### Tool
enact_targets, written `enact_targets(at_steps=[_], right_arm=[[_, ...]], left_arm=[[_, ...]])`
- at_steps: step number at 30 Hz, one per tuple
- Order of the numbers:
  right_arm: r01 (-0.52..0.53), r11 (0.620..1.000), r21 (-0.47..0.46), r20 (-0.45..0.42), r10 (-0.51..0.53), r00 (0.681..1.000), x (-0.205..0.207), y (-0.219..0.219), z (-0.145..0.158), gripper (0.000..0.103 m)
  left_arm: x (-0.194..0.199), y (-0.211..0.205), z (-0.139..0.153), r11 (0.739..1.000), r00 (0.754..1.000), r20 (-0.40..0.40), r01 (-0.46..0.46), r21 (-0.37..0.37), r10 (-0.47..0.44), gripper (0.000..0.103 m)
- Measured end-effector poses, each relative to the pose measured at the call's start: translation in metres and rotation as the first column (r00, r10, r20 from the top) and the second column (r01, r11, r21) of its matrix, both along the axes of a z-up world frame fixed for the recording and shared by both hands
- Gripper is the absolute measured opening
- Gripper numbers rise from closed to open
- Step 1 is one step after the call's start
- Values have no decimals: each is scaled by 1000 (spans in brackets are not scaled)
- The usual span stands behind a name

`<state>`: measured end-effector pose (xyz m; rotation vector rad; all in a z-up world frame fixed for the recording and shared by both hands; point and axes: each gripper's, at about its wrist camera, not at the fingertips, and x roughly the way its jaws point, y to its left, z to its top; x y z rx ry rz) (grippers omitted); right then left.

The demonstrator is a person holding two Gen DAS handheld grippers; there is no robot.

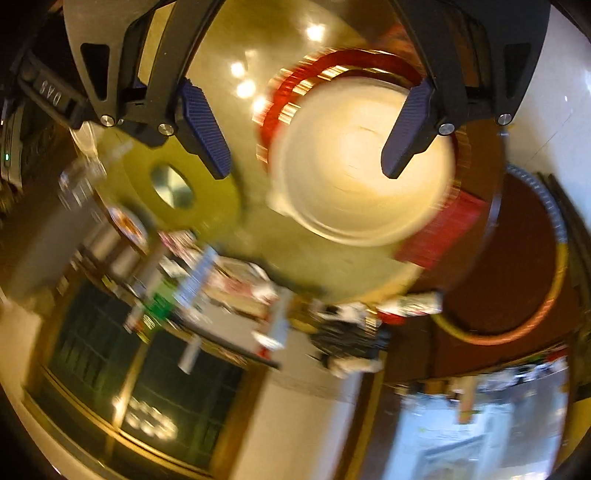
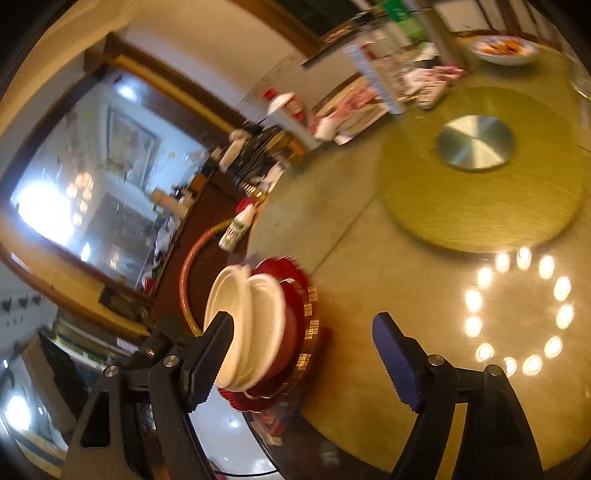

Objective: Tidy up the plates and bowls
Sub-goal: 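Move both tools to the white ribbed bowl on the table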

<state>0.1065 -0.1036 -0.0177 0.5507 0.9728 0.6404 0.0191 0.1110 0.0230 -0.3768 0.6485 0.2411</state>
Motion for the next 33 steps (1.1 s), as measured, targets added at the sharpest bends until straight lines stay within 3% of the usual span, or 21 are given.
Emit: enact_targets(at_steps=[7,16,22,25,26,27,28,30,33], right_arm=[[112,994,9,-41,-112,993,2,-93,-9,81],[330,944,-7,-32,-330,943,-2,-219,-4,83],[433,888,-154,24,-434,900,-3,-273,2,82],[528,810,-255,75,-528,846,3,-309,5,84],[543,798,-263,38,-553,832,5,-322,2,84],[541,809,-231,21,-551,834,3,-332,1,84],[541,814,-210,46,-544,838,1,-340,3,83],[569,778,-266,64,-574,816,1,-353,3,84],[576,797,-180,25,-582,813,-1,-373,1,84]], left_arm=[[47,-76,-20,974,970,-108,207,-92,-216,84],[87,-184,-34,917,901,-170,386,-103,-398,84],[112,-239,-37,886,865,-194,452,-101,-463,84],[124,-265,-41,876,850,-214,475,-87,-482,84],[126,-270,-42,870,843,-219,485,-88,-492,84],[128,-277,-42,865,838,-218,494,-87,-500,84],[131,-284,-42,862,836,-216,501,-76,-505,84],[138,-295,-42,856,830,-218,514,-61,-514,84],[152,-313,-45,852,826,-227,521,-46,-517,84]])
